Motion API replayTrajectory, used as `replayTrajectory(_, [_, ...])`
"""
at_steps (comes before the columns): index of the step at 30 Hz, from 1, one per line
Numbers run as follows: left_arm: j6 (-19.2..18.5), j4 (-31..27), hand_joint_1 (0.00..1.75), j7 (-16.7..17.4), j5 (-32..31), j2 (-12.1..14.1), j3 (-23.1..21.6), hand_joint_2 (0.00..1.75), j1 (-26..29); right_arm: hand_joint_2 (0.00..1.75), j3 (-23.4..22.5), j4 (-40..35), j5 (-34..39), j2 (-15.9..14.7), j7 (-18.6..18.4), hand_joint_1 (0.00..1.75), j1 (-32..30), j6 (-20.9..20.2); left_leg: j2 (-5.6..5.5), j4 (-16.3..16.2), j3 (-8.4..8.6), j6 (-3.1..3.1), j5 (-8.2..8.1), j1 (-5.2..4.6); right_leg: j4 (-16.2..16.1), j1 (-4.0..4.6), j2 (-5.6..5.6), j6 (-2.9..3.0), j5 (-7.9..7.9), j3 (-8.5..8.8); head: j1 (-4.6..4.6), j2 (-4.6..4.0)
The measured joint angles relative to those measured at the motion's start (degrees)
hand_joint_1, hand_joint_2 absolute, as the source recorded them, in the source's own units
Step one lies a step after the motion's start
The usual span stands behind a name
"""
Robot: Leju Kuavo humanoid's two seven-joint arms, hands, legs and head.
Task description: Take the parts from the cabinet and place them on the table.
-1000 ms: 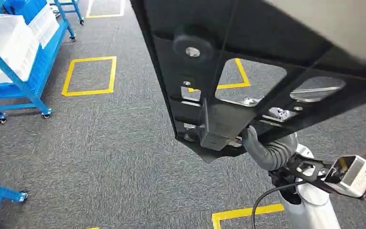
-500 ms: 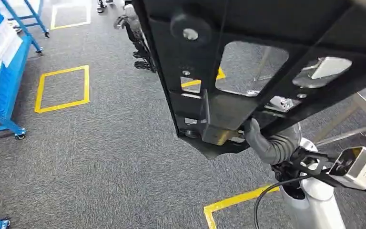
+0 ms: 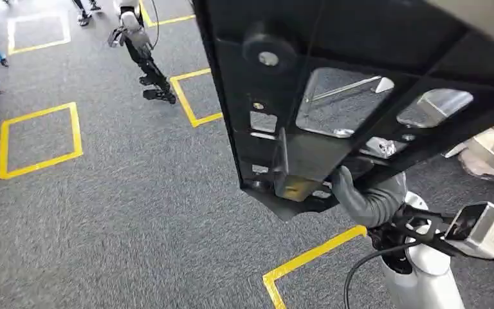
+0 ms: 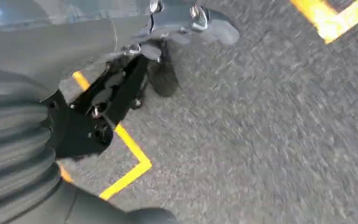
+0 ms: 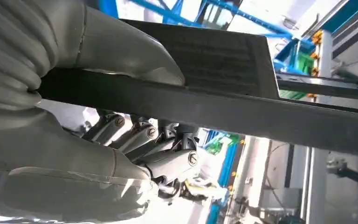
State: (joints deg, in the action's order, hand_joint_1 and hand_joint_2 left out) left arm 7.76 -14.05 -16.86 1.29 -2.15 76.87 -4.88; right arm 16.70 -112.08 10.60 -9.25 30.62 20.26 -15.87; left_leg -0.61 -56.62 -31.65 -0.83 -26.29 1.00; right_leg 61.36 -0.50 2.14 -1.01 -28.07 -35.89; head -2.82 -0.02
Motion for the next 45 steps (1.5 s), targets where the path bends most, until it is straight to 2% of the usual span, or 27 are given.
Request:
replayTrajectory(2, [0.2, 0.0, 0.00, 1.3, 0.0, 0.6, 0.4, 1.75, 0.3, 1.75, -0.2, 0.0, -0.2, 0.0, 0.7, 1.75, -0.7, -0.3, 1.44, 0.0, -0.18, -0.13, -0.05, -0.31, 9.9, -0.22, -1.45, -0.31, -4.68, -4.72, -0.06, 0.00])
replayTrajectory(4, [0.3, 0.0, 0.00, 1.6, 0.0, 1.2, 0.8, 1.75, 0.4, 1.75, -0.5, 0.2, -0.5, -0.3, 1.2, 1.75, -1.6, -0.6, 2.77, -0.1, -0.29, -0.15, -0.08, -0.45, 14.9, -0.41, -1.59, -0.50, -5.63, -7.10, -0.08, 0.00])
replayTrajectory(5, [0.3, 0.0, 0.00, 1.6, 0.0, 1.3, 0.8, 1.75, 0.4, 1.75, -0.6, 0.2, -0.6, -0.5, 1.3, 1.75, -1.9, -0.6, 3.41, -0.1, -0.29, -0.11, -0.12, -0.46, 13.2, -0.42, -1.75, -0.53, -4.24, -6.22, -0.09, 0.00])
replayTrajectory(7, [0.3, 0.0, 0.00, 1.6, 0.0, 1.5, 0.9, 1.75, 0.3, 1.75, -0.7, 0.2, -0.8, -0.7, 1.3, 1.75, -2.0, -0.6, 4.57, -0.2, -0.16, 0.13, -0.28, -0.47, 3.2, -0.39, -2.80, -0.37, 0.47, -0.85, -0.11, 0.00])
replayTrajectory(8, [0.3, 0.0, 0.00, 1.6, 0.0, 1.6, 0.9, 1.75, 0.2, 1.75, -0.9, 0.2, -0.8, -0.9, 1.3, 1.75, -2.0, -0.6, 5.06, -0.4, -0.01, 0.41, -0.45, -0.53, -2.7, -0.19, -5.23, -0.05, 2.17, 2.51, -0.13, 0.00])
replayTrajectory(9, [0.2, 0.0, 0.00, 1.6, 0.0, 1.8, 0.9, 1.75, 0.2, 1.75, -1.0, 0.2, -0.8, -0.9, 1.3, 1.75, -2.1, -0.6, 5.51, -0.5, -0.01, 0.80, -0.69, -0.95, -3.5, 0.41, -6.09, 0.27, 1.41, 2.79, -0.04, 0.00])
replayTrajectory(13, [0.1, 0.0, 0.00, 1.6, 0.0, 2.1, 0.9, 1.75, -0.1, 1.75, -1.2, 0.1, -1.1, -1.2, 1.6, 1.75, -2.4, -0.1, 7.58, -0.4, 0.60, 2.10, -0.93, -0.91, -4.0, 0.26, -3.40, 1.46, 1.94, 2.46, -0.04, 0.00])
replayTrajectory(14, [0.0, 0.0, 0.00, 1.6, 0.0, 2.3, 0.9, 1.75, -0.2, 1.75, -1.2, 0.0, -1.4, -1.3, 1.7, 1.75, -2.6, 0.3, 5.77, -1.0, 0.36, 2.59, -1.56, -0.55, -4.2, -0.08, -3.06, 1.80, 2.21, 2.68, -0.02, 0.00])
replayTrajectory(16, [-0.2, 0.0, 0.00, 1.6, 0.0, 2.6, 1.0, 1.75, -0.1, 1.75, -1.2, 0.0, -2.1, -1.5, 2.1, 1.75, -2.7, 1.0, 1.88, -7.7, -2.49, 2.90, -5.87, -0.31, -4.2, -0.09, -2.12, 2.21, 2.32, 2.64, 0.07, 0.00])
replayTrajectory(18, [-0.2, 0.0, 0.00, 1.6, 0.0, 3.0, 1.2, 1.75, 0.1, 1.75, -1.2, 0.0, -2.6, -1.5, 2.3, 1.75, -3.0, 1.6, 1.03, -17.2, -6.96, 3.19, -9.61, -0.33, -4.2, 0.03, -0.88, 2.31, 2.32, 2.58, 0.02, 0.00])
replayTrajectory(19, [-0.1, 0.0, 0.00, 1.6, 0.0, 3.1, 1.3, 1.75, 0.2, 1.75, -1.1, 0.0, -2.8, -1.5, 2.3, 1.75, -3.2, 2.1, 1.02, -19.5, -8.10, 3.21, -9.76, -0.32, -4.2, 0.05, -0.16, 2.32, 2.32, 2.60, 0.05, 0.00])
replayTrajectory(21, [-0.1, 0.0, 0.00, 1.8, 0.0, 3.2, 1.3, 1.75, 0.3, 1.75, -1.0, 0.0, -3.0, -1.5, 2.3, 1.75, -3.6, 2.7, 0.92, -14.8, -6.18, 2.94, -5.94, -0.31, -4.1, 0.04, 1.30, 2.30, 2.32, 2.80, 0.05, 0.00])
replayTrajectory(23, [0.0, 0.0, 0.00, 2.1, 0.0, 3.2, 1.5, 1.75, 0.3, 1.75, -0.8, 0.0, -3.4, -1.5, 2.8, 1.75, -3.9, 3.3, -0.64, -4.1, -1.32, 2.60, -0.63, -0.18, -3.9, -0.01, 2.66, 2.09, 2.23, 2.94, 0.05, 0.00])
replayTrajectory(24, [0.3, 0.0, 0.00, 2.1, 0.0, 3.2, 1.8, 1.75, 0.4, 1.75, -0.6, 0.0, -3.9, -1.5, 3.2, 1.75, -4.0, 3.7, -3.19, -1.6, -0.20, 2.30, -0.92, -0.13, -3.8, 0.17, 3.18, 1.78, 2.20, 2.75, -0.02, 0.00])
replayTrajectory(28, [0.6, 0.0, 0.00, 2.1, 0.0, 3.2, 2.3, 1.75, 0.2, 1.75, 0.8, 0.0, -4.1, -2.3, 3.4, 1.75, -4.1, 6.1, -1.51, -0.8, 0.02, 1.24, -0.84, -0.47, -4.0, -0.24, 5.45, 0.18, 2.77, 1.86, -0.02, 0.00])
replayTrajectory(29, [0.5, 0.0, 0.00, 2.1, 0.0, 3.2, 2.3, 1.75, 0.1, 1.75, 0.9, 0.0, -3.5, -2.9, 3.4, 1.75, -4.2, 6.9, -0.70, -0.1, 0.17, 0.54, -0.36, 0.05, -3.4, -0.28, 4.22, 0.07, 2.35, 1.76, 0.02, 0.00])
replayTrajectory(30, [0.4, 0.0, 0.00, 2.1, 0.0, 3.2, 2.3, 1.75, 0.0, 1.75, 0.9, -0.1, -3.0, -3.3, 3.6, 1.75, -4.2, 7.3, -0.22, 0.2, 0.29, 0.12, -0.28, -0.07, -1.9, 0.21, 0.90, -0.05, 1.11, 1.02, -0.31, 0.00])
replayTrajectory(31, [0.3, 0.0, 0.00, 2.1, 0.0, 3.2, 2.3, 1.75, 0.2, 1.75, 0.9, -0.1, -2.7, -3.8, 3.6, 1.75, -4.2, 7.7, 0.35, 0.2, 0.23, -0.04, -0.25, -0.17, 1.8, 0.09, -0.85, -0.20, -1.26, -0.85, -0.61, 0.00])
replayTrajectory(33, [0.2, 0.0, 0.00, 2.1, 0.0, 3.2, 2.3, 1.75, 0.5, 1.75, 1.0, 0.0, -2.7, -4.1, 3.6, 1.75, -4.8, 8.3, 1.84, 0.2, 0.18, -0.20, -0.37, -0.34, 12.0, -0.10, -1.54, -0.54, -5.68, -5.76, -0.59, 0.00])
replayTrajectory(34, [0.2, 0.0, 0.00, 2.1, 0.0, 3.2, 2.3, 1.75, 0.6, 1.75, 1.1, 0.0, -3.0, -4.1, 3.6, 1.75, -5.4, 8.8, 2.58, 0.1, 0.18, -0.24, -0.42, -0.39, 14.8, -0.22, -1.56, -0.68, -6.11, -7.11, -0.61, 0.00])
replayTrajectory(35, [0.2, 0.0, 0.00, 2.3, 0.0, 3.2, 2.3, 1.75, 0.6, 1.75, 1.2, -0.1, -3.4, -4.1, 3.6, 1.75, -5.9, 9.1, 3.19, 0.1, 0.22, -0.19, -0.52, -0.40, 14.4, -0.28, -1.63, -0.73, -5.15, -6.92, -0.59, 0.00])
replayTrajectory(37, [0.2, 0.0, 0.00, 2.6, 0.0, 3.1, 2.3, 1.75, 0.5, 1.75, 1.5, -0.1, -4.0, -4.1, 3.6, 1.75, -6.7, 9.5, 4.39, 0.0, 0.40, 0.06, -0.79, -0.39, 6.3, -0.27, -2.36, -0.58, -0.70, -2.65, -0.63, 0.00])
replayTrajectory(38, [0.2, 0.0, 0.00, 2.7, 0.0, 3.0, 2.3, 1.75, 0.5, 1.75, 1.7, -0.1, -4.2, -4.1, 3.6, 1.75, -6.7, 9.5, 4.89, -0.1, 0.59, 0.30, -0.98, -0.42, 0.4, -0.18, -3.94, -0.30, 1.54, 0.55, -0.61, 0.00])
replayTrajectory(39, [0.2, 0.0, 0.00, 3.0, 0.0, 2.9, 2.3, 1.75, 0.5, 1.75, 1.8, -0.1, -4.4, -4.1, 3.6, 1.75, -6.7, 9.6, 5.36, -0.2, 0.73, 0.55, -1.18, -0.66, -3.4, 0.10, -6.70, 0.03, 1.85, 2.62, -0.63, 0.00])
replayTrajectory(43, [-0.1, 0.0, 0.00, 3.0, 0.0, 2.6, 2.3, 1.75, 0.2, 1.75, 2.3, -0.1, -4.5, -4.1, 3.6, 1.75, -6.7, 9.5, 7.49, -0.2, 1.14, 1.80, -1.54, -1.02, -3.8, 0.75, -4.26, 1.10, 2.00, 2.18, -0.37, 0.00])
replayTrajectory(44, [-0.4, 0.0, 0.00, 2.8, 0.0, 2.5, 2.3, 1.75, 0.0, 1.75, 2.3, -0.1, -4.3, -4.2, 3.7, 1.75, -6.8, 9.4, 6.84, -0.5, 1.02, 2.29, -1.99, -0.81, -4.3, 0.11, -3.62, 1.59, 2.40, 2.53, -0.37, 0.00])
replayTrajectory(45, [-0.8, 0.0, 0.00, 2.3, 0.0, 2.4, 2.3, 1.75, 0.2, 1.75, 2.1, -0.1, -3.7, -4.2, 4.1, 1.75, -6.8, 9.1, 3.84, -1.8, 0.70, 2.52, -3.15, -0.52, -4.5, 0.09, -3.09, 1.85, 2.46, 2.63, -0.22, 0.00])
